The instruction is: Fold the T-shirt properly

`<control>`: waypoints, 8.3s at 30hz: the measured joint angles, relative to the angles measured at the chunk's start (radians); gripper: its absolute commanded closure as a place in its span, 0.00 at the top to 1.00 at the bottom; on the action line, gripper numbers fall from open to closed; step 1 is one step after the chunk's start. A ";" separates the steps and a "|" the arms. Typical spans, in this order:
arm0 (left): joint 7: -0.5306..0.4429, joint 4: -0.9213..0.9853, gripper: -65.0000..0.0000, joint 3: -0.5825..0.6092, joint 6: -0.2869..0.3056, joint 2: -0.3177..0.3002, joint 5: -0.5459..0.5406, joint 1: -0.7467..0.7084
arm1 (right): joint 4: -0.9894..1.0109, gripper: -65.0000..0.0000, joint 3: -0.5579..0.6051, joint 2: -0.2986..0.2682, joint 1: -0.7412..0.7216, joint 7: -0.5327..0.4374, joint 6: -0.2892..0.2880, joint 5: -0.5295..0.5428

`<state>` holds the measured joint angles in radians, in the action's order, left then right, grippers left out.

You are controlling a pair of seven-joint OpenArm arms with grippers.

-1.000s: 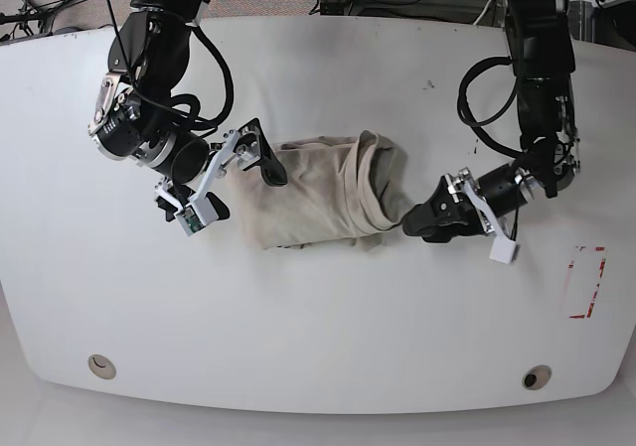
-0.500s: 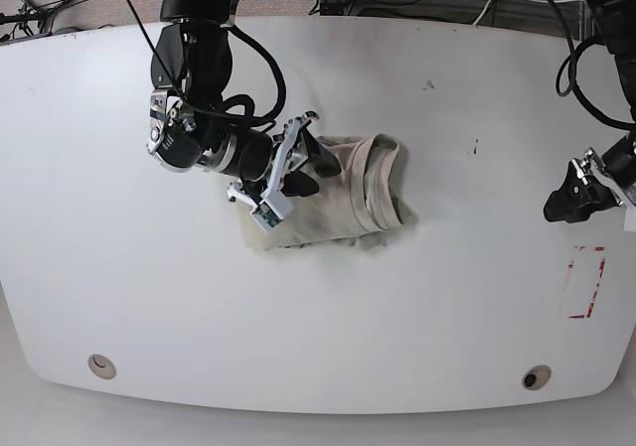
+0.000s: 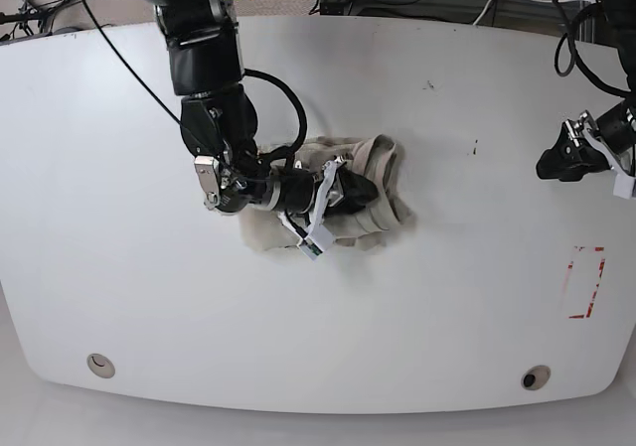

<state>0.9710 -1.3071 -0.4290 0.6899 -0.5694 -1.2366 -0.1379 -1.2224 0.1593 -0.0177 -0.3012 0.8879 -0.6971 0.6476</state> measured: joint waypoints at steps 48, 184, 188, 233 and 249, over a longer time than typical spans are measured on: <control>-0.186 -0.175 0.59 0.492 -0.174 0.640 1.126 0.254 | 0.362 0.28 -0.258 -0.198 -0.129 -0.475 0.001 -0.460; -0.545 -0.286 0.60 0.731 -0.515 0.540 1.294 0.000 | -0.616 0.28 -0.558 -0.101 0.440 0.007 -0.002 -0.530; -0.611 -0.178 0.60 0.727 -0.505 0.532 1.265 0.049 | -0.616 0.28 -0.557 -0.101 0.447 0.007 -0.002 -0.530; -0.702 0.319 0.59 0.047 0.004 -0.131 1.299 0.150 | -0.623 0.28 -0.558 -0.056 0.447 0.006 -0.002 -0.532; -0.604 -0.241 0.59 0.022 0.016 0.163 1.310 0.080 | -0.594 0.28 -0.565 -0.057 0.570 -0.449 0.000 -0.651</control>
<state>0.3668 -1.5478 -0.4072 0.7063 -0.4061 0.0734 -0.0578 -1.8164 -0.4061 -0.0746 0.2691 0.4389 -0.6971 -0.0036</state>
